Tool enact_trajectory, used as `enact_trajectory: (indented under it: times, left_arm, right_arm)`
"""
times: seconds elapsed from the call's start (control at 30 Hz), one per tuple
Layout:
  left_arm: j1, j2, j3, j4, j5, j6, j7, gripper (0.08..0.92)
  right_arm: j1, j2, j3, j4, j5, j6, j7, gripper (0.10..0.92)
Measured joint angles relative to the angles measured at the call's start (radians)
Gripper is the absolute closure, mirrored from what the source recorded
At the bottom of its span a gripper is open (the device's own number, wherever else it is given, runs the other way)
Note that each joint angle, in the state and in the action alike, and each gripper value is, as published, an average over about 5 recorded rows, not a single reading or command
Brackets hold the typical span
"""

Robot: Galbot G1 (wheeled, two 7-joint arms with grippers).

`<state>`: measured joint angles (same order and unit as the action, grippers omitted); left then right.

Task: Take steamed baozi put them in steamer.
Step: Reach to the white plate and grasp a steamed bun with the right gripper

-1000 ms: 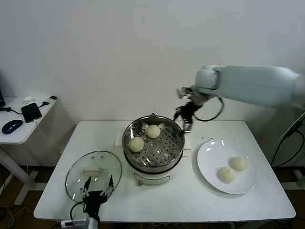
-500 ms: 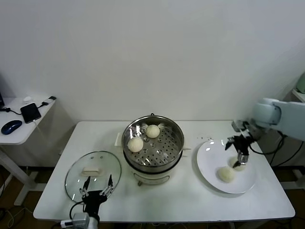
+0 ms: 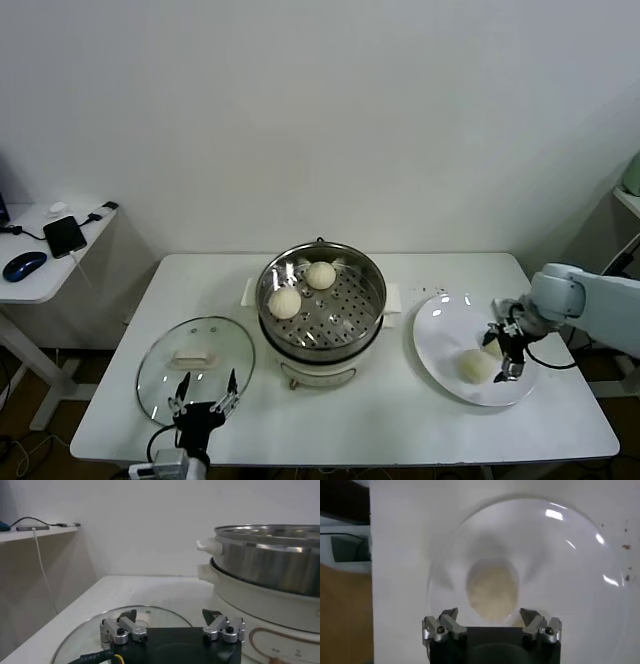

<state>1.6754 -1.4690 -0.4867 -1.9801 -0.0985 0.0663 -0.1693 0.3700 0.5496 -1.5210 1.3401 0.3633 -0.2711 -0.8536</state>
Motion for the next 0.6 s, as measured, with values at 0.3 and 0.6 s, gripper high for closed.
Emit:
enact_trajectory:
  times: [0.3,0.6]
  left_arm:
    - [0.0,0.003,0.002,-0.003,0.003,0.002,0.0,0.177]
    - [0.002,0.0,0.01,-0.004,0.011,0.0,0.0,0.177]
  right_arm:
    - [-0.097,0.018,0.099,-0.031,-0.028,-0.014,0.031,0.203]
    - [-0.114,0.012,0.13,-0.03,-0.038,-0.005,0.027,0.286]
